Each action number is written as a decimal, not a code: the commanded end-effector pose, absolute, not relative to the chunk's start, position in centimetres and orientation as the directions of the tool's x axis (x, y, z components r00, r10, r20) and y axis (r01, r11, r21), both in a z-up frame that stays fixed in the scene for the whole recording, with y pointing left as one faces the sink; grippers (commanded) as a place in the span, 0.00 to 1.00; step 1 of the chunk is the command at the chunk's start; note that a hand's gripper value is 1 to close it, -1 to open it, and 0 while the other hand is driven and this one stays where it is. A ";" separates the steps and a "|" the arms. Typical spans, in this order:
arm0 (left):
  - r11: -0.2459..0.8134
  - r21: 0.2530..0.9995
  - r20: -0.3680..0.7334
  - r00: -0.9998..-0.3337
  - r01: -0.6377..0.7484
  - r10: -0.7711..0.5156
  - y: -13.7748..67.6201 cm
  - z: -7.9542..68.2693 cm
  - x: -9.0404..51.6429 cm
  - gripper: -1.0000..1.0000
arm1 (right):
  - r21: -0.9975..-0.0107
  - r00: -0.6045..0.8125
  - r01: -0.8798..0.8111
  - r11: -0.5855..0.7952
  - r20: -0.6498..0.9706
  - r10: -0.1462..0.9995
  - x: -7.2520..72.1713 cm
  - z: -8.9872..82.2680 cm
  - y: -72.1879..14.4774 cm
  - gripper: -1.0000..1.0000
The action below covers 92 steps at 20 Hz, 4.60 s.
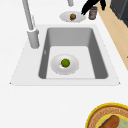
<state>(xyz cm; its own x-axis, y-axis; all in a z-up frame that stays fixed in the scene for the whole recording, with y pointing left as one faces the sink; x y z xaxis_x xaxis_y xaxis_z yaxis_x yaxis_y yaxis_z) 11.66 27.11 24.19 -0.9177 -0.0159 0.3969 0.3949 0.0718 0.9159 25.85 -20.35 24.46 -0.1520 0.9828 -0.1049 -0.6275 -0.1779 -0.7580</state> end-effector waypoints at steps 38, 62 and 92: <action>0.072 0.916 0.397 -0.918 0.395 -0.016 27.1 24.2 11.7 0.50 | -0.754 -0.379 -0.612 -0.239 0.015 0.925 30.2 15.7 -6.5 0.00; 0.072 0.916 0.397 -0.918 0.395 -0.016 27.1 24.2 11.7 0.50 | -0.711 -0.236 -0.686 -0.155 0.015 0.972 38.0 4.5 -1.5 0.00; 0.072 0.916 0.397 -0.918 0.395 -0.016 27.1 24.2 11.7 0.50 | -0.708 -0.183 -0.680 -0.193 -0.091 0.979 43.4 -4.0 0.3 0.00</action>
